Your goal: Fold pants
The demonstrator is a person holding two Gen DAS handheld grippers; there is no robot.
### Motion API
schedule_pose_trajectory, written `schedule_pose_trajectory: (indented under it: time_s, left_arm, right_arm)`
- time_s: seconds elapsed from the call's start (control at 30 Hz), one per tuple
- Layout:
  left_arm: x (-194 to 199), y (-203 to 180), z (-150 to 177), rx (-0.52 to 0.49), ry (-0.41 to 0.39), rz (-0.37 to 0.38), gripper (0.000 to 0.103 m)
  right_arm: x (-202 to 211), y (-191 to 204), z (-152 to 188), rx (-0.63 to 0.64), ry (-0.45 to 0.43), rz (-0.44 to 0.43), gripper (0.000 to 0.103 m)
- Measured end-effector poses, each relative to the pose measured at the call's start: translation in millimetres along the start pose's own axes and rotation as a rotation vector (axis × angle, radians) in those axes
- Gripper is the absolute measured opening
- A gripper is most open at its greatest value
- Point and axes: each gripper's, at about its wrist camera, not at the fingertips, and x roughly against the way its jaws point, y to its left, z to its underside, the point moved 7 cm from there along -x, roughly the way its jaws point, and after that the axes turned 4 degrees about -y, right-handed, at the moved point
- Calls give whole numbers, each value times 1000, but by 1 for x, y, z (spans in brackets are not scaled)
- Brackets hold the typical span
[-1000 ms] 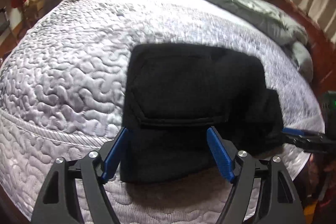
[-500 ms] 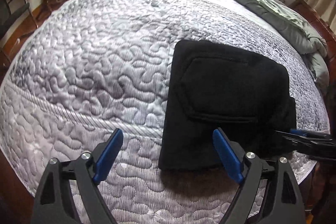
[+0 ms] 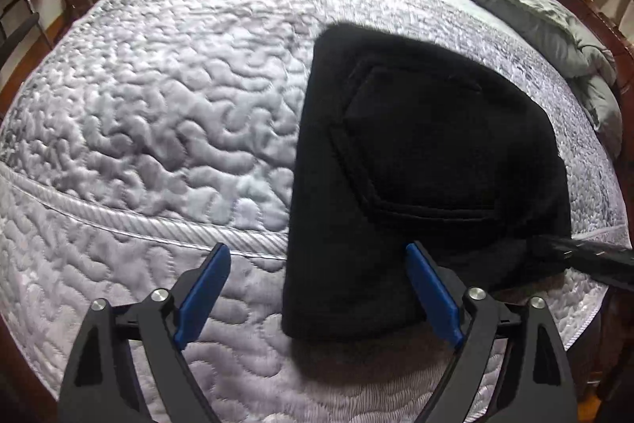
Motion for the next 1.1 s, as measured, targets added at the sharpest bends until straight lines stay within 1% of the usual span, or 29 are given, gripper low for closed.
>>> schedule_pose_trajectory:
  time_s: [0.03, 0.1, 0.17, 0.27, 0.3, 0.33, 0.4, 0.47, 0.6, 0.67, 0.77, 0.8, 0.87, 0.9, 0.93, 1.0, 1.1]
  left_arm:
    - [-2, 1, 0, 4, 1, -5, 94]
    - [0, 3, -1, 16, 0, 6, 94]
    - [6, 4, -3, 21, -10, 16, 93]
    - [18, 8, -9, 43, -25, 32, 93]
    - [20, 8, -10, 54, -28, 42, 93]
    - [22, 7, -12, 63, -27, 50, 93]
    - [23, 5, -14, 63, -26, 55, 94]
    - [22, 2, -15, 39, -20, 39, 95]
    - [19, -2, -11, 20, 0, 35, 95]
    - [19, -1, -9, 24, 5, 43, 95]
    - [20, 6, -8, 40, 7, 40, 95]
    - [21, 9, -8, 49, 6, 39, 95]
    - [22, 16, -7, 69, 5, 36, 95]
    - [23, 19, -7, 78, 5, 37, 95]
    - [23, 20, -6, 86, 5, 38, 95]
    - [24, 24, -6, 104, 6, 36, 95]
    - [25, 22, -10, 107, 3, 45, 95]
  right_arm:
    - [-4, -1, 1, -13, -1, -11, 6]
    - [2, 0, -1, -4, -5, -26, 7]
    - [16, 3, -2, 22, -18, -22, 22]
    - [38, 2, -10, 27, -69, -21, 44]
    - [46, 1, -13, 29, -83, -6, 60]
    - [52, -2, -18, 35, -102, 26, 68]
    - [55, -5, -23, 55, -111, 67, 69]
    - [47, -9, -27, 51, -85, 94, 74]
    - [21, -13, -34, 42, -33, 99, 80]
    - [6, -15, -35, 17, -3, 76, 82]
    - [-17, -13, -36, -32, 49, -7, 82]
    - [-22, -10, -36, -35, 45, -33, 79]
    - [-23, -4, -38, -20, 29, -60, 61]
    - [-21, 0, -38, -20, 26, -104, 42]
    - [-16, 0, -39, -24, 20, -123, 27]
    - [-4, 6, -41, 1, -4, -166, 19]
    - [21, 14, -46, 4, -56, -239, 17]
